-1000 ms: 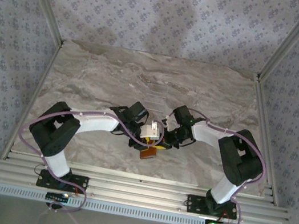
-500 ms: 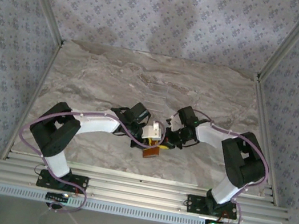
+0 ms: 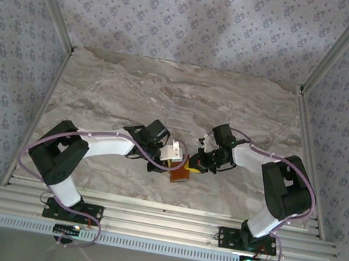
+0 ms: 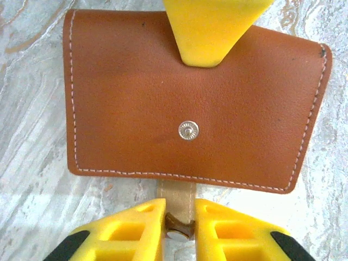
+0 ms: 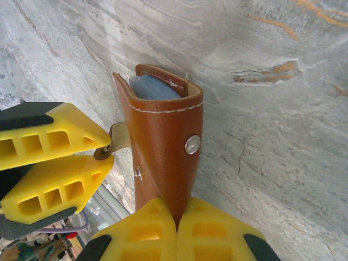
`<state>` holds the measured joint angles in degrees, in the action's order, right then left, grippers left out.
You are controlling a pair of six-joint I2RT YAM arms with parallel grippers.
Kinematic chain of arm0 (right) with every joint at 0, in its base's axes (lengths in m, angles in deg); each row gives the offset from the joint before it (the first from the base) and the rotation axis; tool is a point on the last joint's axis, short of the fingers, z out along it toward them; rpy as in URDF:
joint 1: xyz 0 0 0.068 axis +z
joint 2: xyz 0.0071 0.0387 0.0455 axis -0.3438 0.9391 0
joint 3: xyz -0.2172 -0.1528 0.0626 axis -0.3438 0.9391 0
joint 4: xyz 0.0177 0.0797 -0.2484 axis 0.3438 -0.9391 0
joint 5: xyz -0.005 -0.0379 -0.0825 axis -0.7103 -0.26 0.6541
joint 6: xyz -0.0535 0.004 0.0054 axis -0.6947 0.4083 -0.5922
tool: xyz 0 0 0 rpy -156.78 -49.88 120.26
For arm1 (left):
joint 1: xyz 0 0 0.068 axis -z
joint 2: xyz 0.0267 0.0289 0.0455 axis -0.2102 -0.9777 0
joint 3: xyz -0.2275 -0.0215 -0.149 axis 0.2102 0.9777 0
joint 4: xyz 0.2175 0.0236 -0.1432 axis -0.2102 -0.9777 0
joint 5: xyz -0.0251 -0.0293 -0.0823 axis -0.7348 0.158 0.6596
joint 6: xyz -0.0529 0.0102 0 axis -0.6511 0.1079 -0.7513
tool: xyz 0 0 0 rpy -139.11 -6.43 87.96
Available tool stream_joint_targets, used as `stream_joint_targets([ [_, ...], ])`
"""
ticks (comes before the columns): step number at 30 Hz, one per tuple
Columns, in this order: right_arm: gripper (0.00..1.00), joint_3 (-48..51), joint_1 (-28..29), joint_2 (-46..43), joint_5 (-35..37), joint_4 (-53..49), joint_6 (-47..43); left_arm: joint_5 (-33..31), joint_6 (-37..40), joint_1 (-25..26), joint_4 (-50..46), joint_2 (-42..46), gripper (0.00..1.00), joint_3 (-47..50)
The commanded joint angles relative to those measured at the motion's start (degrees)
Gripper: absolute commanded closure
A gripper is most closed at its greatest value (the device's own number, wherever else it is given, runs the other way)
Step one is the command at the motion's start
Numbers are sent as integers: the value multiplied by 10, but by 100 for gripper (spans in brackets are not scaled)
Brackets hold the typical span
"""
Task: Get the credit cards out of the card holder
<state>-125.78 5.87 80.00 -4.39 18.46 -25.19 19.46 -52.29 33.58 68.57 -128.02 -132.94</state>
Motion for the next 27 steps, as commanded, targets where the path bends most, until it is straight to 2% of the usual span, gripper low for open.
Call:
stream_joint_targets([
  [1,100,11,-2,-10,26,0,18,-23,-38,-5,-5,30,74,11],
  [5,97,7,5,-10,37,4,25,-76,-123,-7,19,54,64,16],
  [8,92,4,6,-12,48,1,29,-117,-208,-9,2,61,60,1],
  [15,79,-3,5,-24,76,-24,25,-156,-430,-8,-49,48,59,-38],
  [20,68,-8,2,-35,85,-37,23,-180,-525,7,-83,54,59,-56],
  [24,61,-7,-2,-47,95,-48,23,-222,-611,22,-181,22,58,-125],
  [27,59,-6,-7,-58,105,-55,24,-257,-640,48,-266,-22,56,-194],
])
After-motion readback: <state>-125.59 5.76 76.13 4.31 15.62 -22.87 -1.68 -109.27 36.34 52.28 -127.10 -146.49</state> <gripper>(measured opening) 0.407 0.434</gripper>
